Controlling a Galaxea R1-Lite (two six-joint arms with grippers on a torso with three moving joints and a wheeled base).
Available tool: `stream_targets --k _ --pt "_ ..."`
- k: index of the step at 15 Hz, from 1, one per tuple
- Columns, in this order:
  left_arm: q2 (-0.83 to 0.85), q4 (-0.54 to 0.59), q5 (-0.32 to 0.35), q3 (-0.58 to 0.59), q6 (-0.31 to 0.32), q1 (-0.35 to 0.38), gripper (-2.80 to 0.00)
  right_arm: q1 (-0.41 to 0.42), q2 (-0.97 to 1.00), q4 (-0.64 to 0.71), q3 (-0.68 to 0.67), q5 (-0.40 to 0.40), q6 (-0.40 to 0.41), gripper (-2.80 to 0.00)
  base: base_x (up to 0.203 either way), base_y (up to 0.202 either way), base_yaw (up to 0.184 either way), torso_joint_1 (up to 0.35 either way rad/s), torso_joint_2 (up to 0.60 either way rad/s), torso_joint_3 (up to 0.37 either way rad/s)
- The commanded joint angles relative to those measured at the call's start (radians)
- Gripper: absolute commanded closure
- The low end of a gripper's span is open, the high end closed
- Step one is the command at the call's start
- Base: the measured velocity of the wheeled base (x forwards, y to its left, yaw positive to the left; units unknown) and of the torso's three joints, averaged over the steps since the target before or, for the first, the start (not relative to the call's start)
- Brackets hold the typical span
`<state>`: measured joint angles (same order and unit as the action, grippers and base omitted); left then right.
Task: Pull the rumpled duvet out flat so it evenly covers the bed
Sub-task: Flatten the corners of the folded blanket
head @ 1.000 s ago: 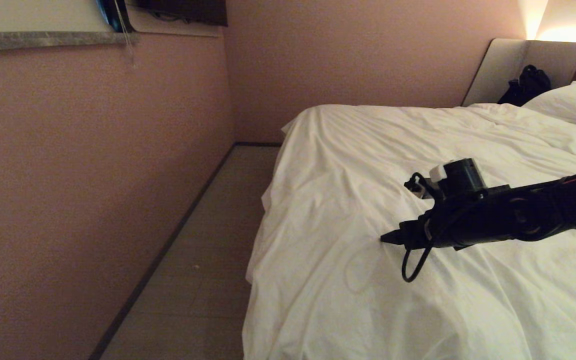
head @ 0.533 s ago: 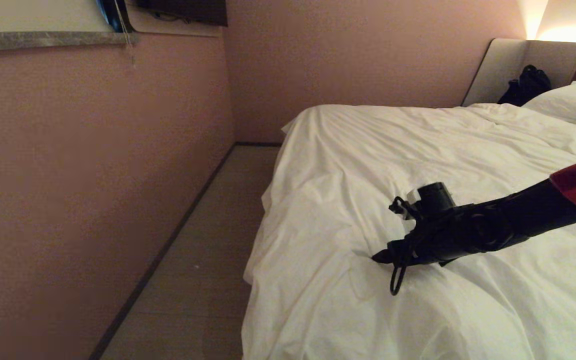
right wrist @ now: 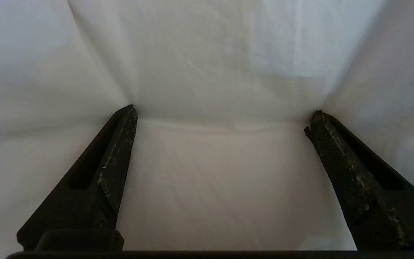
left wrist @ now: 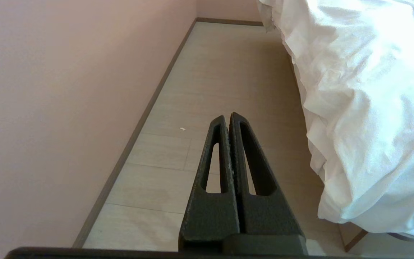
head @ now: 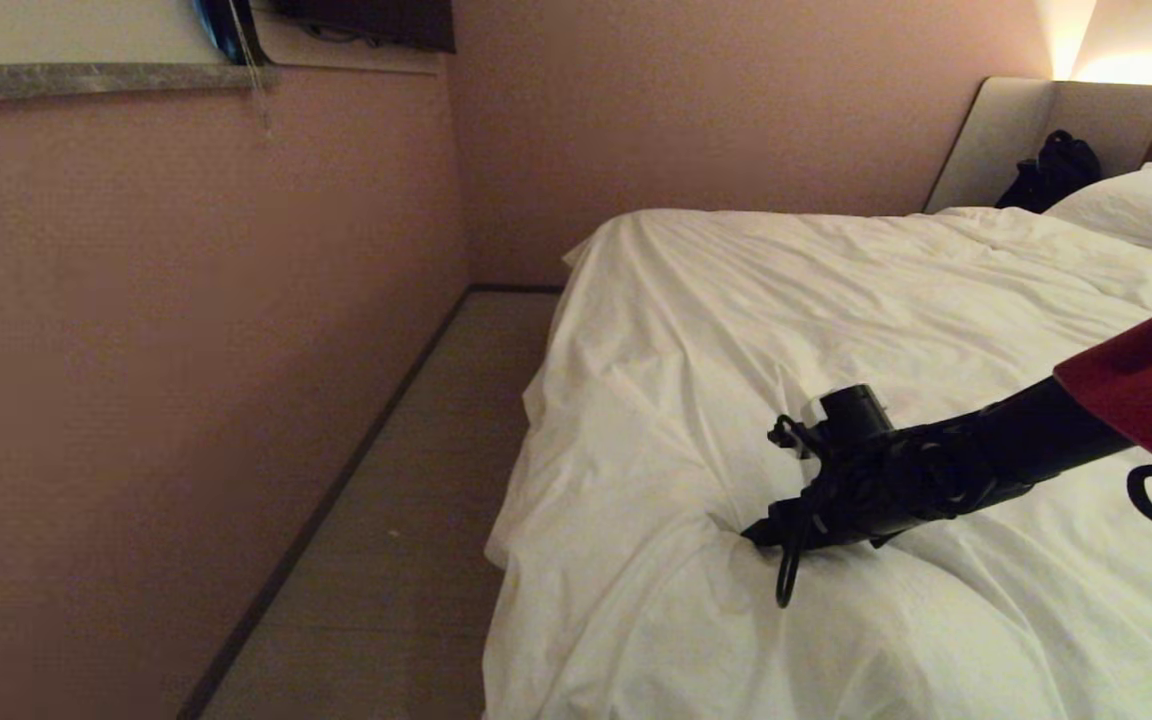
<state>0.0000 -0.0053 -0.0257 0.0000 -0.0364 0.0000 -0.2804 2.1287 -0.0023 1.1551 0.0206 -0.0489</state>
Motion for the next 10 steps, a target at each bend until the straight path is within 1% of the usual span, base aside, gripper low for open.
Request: stream_targets --k 1,2,3,10 --pt "0.000 -0.001 0.000 0.000 -0.001 0.000 0.00 0.000 0.015 0.002 0.000 0.001 0.000 -2.80 0.000 0.000 0.000 0.000 0.00 0.000" --pt "0.000 -0.001 0.000 0.000 0.000 0.000 0.00 0.000 0.020 0.002 0.000 0.001 0.000 -2.80 0.000 0.000 0.000 0.000 0.00 0.000" --pt "0.000 -0.001 0.000 0.000 -0.002 0.000 0.00 0.000 0.020 0.001 0.000 0.001 0.000 0.00 0.000 0.000 0.000 0.000 0.00 0.000" --pt "0.000 -0.001 0.000 0.000 0.000 0.000 0.00 0.000 -0.017 0.002 -0.002 0.011 -0.004 0.00 0.000 0.000 0.000 0.000 0.00 0.000"
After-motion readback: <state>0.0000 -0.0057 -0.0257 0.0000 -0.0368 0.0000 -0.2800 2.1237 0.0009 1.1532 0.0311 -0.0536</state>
